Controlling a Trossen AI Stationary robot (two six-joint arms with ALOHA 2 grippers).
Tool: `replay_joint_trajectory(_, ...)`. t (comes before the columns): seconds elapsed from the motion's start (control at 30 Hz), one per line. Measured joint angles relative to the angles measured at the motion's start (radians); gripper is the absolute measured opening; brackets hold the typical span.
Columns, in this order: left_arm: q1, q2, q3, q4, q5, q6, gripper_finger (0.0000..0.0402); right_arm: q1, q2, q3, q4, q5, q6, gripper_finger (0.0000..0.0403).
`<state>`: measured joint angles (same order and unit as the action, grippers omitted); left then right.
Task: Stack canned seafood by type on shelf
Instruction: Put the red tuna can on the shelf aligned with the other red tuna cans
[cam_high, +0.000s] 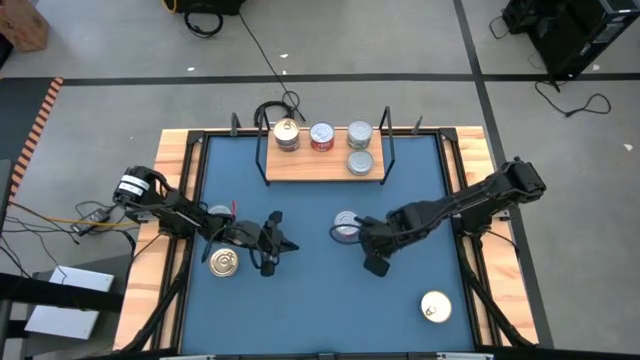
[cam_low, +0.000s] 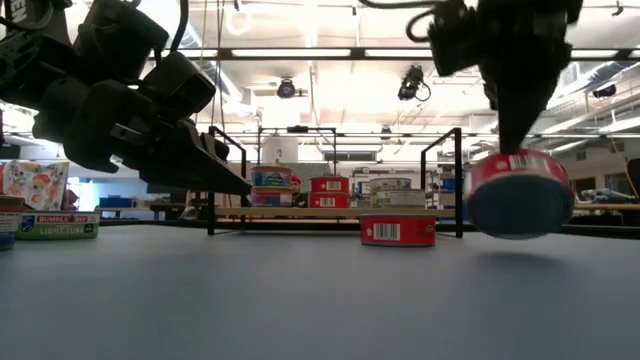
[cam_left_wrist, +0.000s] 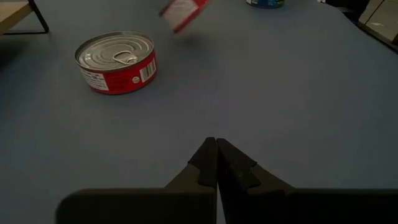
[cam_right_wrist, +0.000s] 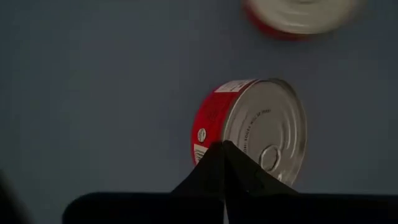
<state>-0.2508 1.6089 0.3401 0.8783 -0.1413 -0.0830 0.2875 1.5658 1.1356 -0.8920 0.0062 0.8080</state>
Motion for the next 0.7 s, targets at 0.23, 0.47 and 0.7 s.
replay_joint_trajectory(0.23,0.0,0.0,0.0,0.0,0.0,0.0,0.0005,-0.029,0.001,-0.02,0.207,-0.214,-0.016,0.0)
replay_joint_trajectory(0.47,0.0,0.0,0.0,-0.003,0.0,0.0,0.0005,-0.052,0.003,-0.021,0.255,-0.244,-0.024,0.0)
replay_joint_trajectory(0.7,0.0,0.0,0.0,-0.005,0.001,-0.008,0.0005,-0.058,0.003,-0.021,0.352,-0.316,-0.004,0.0)
